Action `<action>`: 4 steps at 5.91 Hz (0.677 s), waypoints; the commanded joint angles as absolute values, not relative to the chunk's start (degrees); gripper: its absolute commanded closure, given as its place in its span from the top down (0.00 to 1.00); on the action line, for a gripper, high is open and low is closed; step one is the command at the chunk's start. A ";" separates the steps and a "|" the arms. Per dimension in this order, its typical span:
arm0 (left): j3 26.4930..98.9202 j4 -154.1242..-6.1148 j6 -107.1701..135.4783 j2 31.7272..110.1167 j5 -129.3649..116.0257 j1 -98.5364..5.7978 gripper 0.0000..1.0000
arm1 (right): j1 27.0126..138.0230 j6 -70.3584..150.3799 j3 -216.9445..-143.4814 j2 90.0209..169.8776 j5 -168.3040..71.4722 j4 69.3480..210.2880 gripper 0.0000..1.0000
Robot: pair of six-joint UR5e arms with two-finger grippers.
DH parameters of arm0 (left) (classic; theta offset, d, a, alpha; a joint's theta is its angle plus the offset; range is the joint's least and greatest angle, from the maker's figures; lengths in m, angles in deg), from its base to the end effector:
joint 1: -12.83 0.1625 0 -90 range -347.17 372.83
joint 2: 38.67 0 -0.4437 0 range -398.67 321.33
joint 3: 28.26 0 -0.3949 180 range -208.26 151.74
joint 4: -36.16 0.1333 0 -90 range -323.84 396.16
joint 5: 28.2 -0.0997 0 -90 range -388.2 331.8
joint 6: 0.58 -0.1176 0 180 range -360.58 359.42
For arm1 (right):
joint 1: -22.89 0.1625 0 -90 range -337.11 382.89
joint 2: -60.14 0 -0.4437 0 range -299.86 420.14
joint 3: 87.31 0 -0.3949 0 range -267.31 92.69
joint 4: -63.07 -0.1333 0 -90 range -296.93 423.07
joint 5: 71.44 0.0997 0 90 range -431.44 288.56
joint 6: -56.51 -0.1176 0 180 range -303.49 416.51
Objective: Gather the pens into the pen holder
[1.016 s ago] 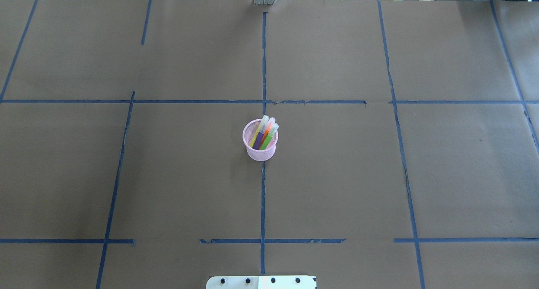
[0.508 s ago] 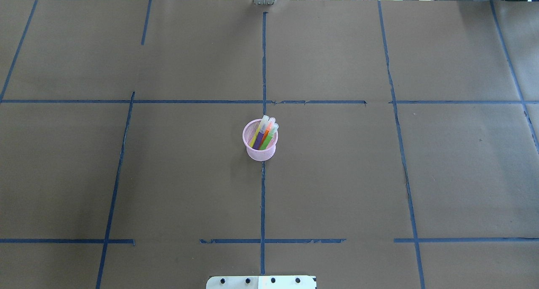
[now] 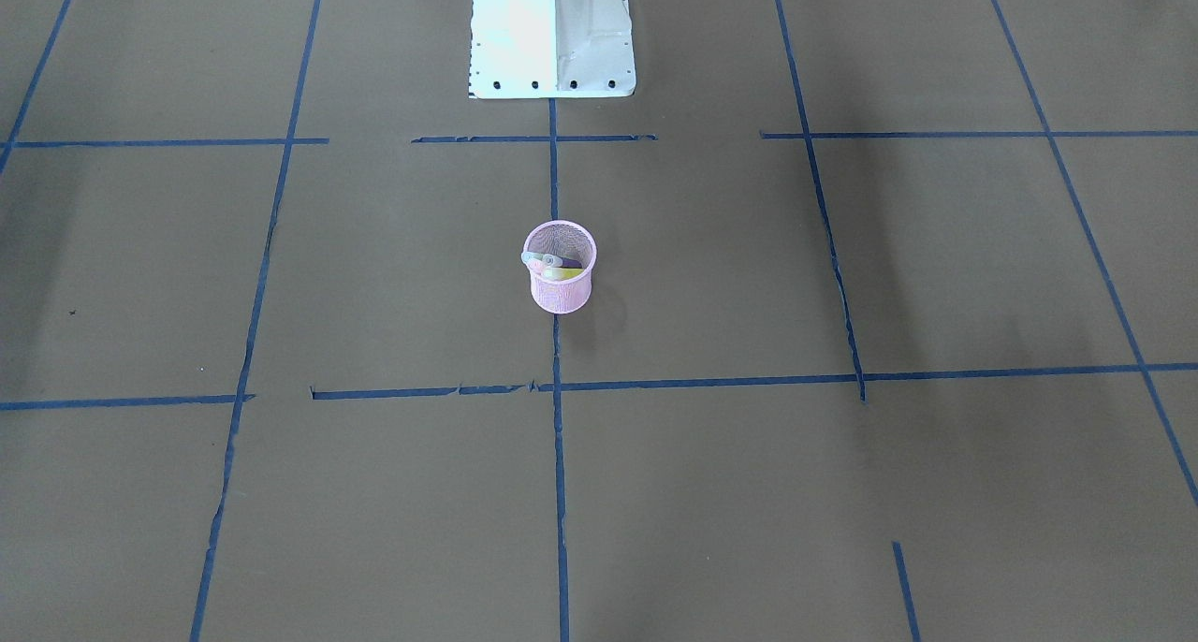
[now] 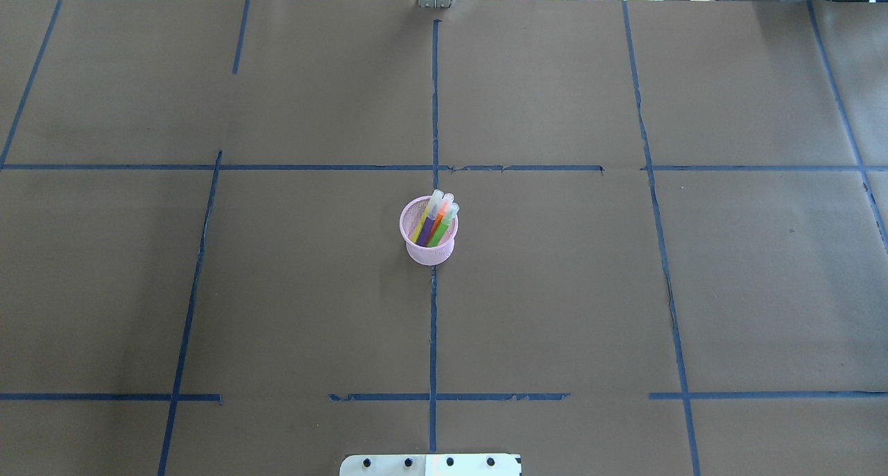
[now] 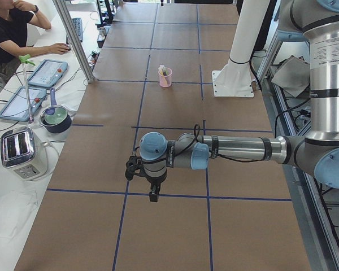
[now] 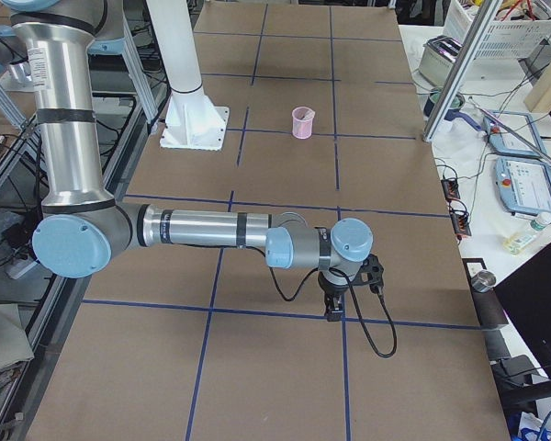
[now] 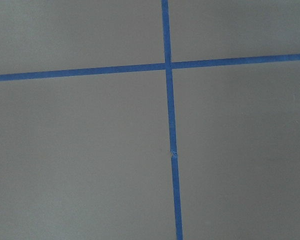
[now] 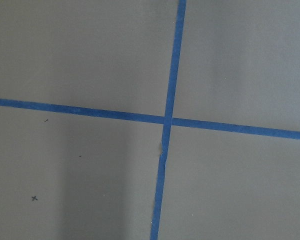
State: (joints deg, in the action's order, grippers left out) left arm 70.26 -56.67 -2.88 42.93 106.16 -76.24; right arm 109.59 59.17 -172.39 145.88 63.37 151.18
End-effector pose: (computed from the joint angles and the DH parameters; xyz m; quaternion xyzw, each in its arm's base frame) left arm -0.0440 -0.4347 0.6795 0.0283 0.3771 0.0358 0.9251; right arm 0.0199 -0.5313 0.6908 0.0078 -0.3812 -0.0521 0.9230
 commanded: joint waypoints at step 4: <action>67.55 -57.00 -2.95 43.24 110.84 -76.21 1.00 | 109.63 57.32 -173.51 146.01 63.21 151.40 1.00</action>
